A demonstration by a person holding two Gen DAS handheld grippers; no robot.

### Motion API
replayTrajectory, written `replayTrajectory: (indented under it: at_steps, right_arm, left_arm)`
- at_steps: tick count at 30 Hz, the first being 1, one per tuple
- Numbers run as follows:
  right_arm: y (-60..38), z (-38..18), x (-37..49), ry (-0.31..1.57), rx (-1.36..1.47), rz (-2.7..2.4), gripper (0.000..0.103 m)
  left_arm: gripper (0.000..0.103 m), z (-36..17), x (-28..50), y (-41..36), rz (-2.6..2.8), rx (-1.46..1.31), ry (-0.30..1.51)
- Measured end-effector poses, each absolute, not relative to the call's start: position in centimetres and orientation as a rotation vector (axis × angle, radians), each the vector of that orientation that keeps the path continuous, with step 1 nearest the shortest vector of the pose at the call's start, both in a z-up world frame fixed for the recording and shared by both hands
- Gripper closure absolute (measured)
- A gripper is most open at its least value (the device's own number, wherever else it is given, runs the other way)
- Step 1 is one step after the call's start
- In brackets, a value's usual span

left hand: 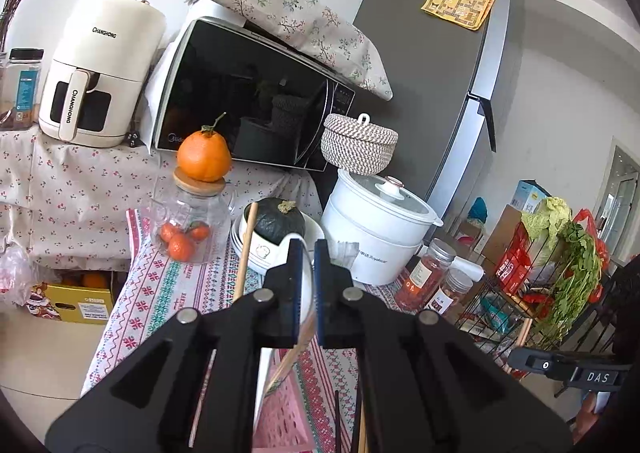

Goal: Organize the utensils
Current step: 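Place the white spoon in the pink basket with the left tool while the right tool lifts a chopstick, then lower the held chopstick into the pink basket and open the right tool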

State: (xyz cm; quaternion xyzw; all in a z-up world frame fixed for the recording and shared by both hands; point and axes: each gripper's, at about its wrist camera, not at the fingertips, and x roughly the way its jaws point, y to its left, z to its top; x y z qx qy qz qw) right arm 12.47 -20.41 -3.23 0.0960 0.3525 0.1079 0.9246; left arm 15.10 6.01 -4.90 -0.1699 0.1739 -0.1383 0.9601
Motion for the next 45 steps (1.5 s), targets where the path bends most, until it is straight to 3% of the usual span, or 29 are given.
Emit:
replayTrajectory:
  at_steps: [6, 12, 16, 24, 32, 45]
  right_arm:
    - [-20.0, -2.3, 11.8, 0.703, 0.203, 0.243, 0.098]
    - [-19.5, -0.7, 11.2, 0.660, 0.215, 0.272, 0.098]
    - [-18.5, 1.0, 10.4, 0.625, 0.212, 0.300, 0.098]
    - [-16.2, 5.7, 9.1, 0.519, 0.239, 0.356, 0.098]
    - [-11.8, 8.1, 11.4, 0.442, 0.236, 0.374, 0.098]
    - [-7.9, 1.0, 15.7, 0.566, 0.187, 0.352, 0.097]
  left_arm:
    - [0.094, -4.6, 14.5, 6.1, -0.237, -0.323, 0.485]
    - [0.070, -3.3, 11.8, 6.4, -0.177, -0.244, 0.623]
    - [0.061, -3.4, 9.7, 6.6, -0.138, -0.181, 0.733]
    - [0.035, -6.9, 8.6, 8.9, -0.020, -0.217, 0.943]
    - [0.031, -8.9, 9.2, 9.6, -0.017, -0.185, 1.056]
    - [0.028, -9.0, 9.4, 9.7, -0.034, -0.184, 1.077]
